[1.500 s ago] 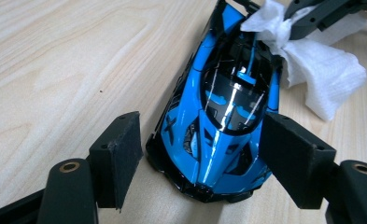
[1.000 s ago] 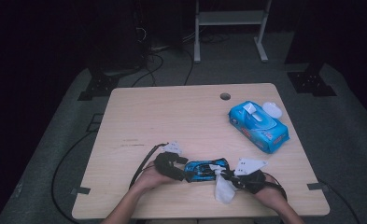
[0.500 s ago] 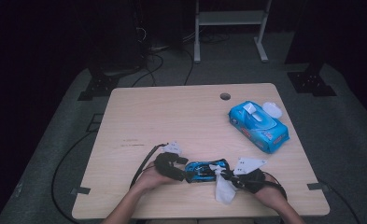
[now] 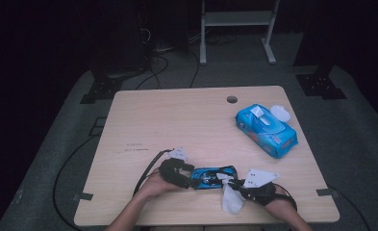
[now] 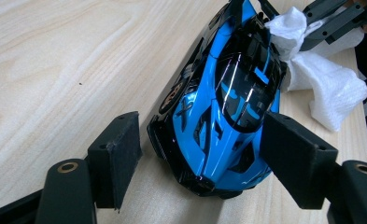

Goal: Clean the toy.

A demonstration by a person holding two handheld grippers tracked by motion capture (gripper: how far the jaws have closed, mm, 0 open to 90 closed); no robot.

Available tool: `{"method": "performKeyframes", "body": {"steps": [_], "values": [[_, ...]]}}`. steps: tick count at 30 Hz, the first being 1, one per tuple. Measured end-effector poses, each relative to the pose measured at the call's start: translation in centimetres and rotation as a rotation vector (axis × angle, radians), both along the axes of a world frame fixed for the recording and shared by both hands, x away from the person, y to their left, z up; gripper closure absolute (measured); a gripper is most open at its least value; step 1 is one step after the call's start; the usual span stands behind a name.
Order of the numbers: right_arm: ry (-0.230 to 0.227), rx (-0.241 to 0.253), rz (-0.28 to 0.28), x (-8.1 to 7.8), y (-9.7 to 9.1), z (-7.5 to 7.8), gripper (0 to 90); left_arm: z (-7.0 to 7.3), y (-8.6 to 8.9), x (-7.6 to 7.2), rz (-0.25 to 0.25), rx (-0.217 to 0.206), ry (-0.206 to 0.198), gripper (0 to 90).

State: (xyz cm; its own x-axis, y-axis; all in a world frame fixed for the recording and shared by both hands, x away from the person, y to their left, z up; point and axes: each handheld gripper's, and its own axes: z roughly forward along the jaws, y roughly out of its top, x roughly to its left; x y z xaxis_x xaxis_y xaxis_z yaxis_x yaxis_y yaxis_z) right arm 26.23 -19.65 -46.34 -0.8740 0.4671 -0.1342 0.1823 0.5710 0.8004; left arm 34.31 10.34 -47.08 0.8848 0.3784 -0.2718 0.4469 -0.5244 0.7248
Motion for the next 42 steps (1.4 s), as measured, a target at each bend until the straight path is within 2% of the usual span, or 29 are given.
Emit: {"method": "performKeyframes", "body": {"steps": [8, 12, 19, 24, 26, 30, 32, 35, 38, 42], "values": [[-0.003, 0.009, 0.006, -0.5, -0.1, -0.2, 84.9, 0.0, 0.0, 0.0, -0.014, -0.004, 0.017, 28.1], [0.002, 0.013, 0.011, -0.7, -0.1, -0.2, 84.9, 0.0, 0.0, -0.1, -0.039, -0.013, 0.031, 30.5], [0.012, 0.015, 0.021, -1.1, -0.1, -0.4, 84.8, 0.2, -0.2, -0.5, -0.077, -0.004, 0.01, 36.4], [0.017, 0.013, 0.018, -1.2, -0.1, -0.4, 84.8, 0.5, -0.3, -0.9, -0.093, 0.005, -0.033, 41.8], [0.019, 0.012, 0.02, -1.3, -0.1, -0.4, 84.8, 0.6, -0.3, -1.0, -0.082, 0.01, -0.061, 44.9], [0.02, 0.011, 0.02, -1.3, -0.1, -0.4, 84.6, 0.7, -0.3, -1.3, -0.097, 0.022, -0.101, 46.2], [0.023, 0.009, 0.019, -1.3, -0.2, -0.4, 84.4, 0.8, -0.4, -1.4, -0.103, 0.019, -0.127, 47.1], [0.025, -0.002, 0.016, -1.4, -0.3, -0.5, 84.4, 1.0, -0.3, -1.5, -0.106, -0.012, -0.144, 53.2], [0.027, -0.005, 0.01, -1.3, -0.4, -0.5, 84.2, 1.1, -0.3, -1.7, -0.11, -0.003, -0.165, 54.7], [0.028, -0.005, 0.006, -1.2, -0.5, -0.4, 84.2, 1.4, -0.4, -2.0, -0.117, -0.008, -0.221, 59.1]]}}
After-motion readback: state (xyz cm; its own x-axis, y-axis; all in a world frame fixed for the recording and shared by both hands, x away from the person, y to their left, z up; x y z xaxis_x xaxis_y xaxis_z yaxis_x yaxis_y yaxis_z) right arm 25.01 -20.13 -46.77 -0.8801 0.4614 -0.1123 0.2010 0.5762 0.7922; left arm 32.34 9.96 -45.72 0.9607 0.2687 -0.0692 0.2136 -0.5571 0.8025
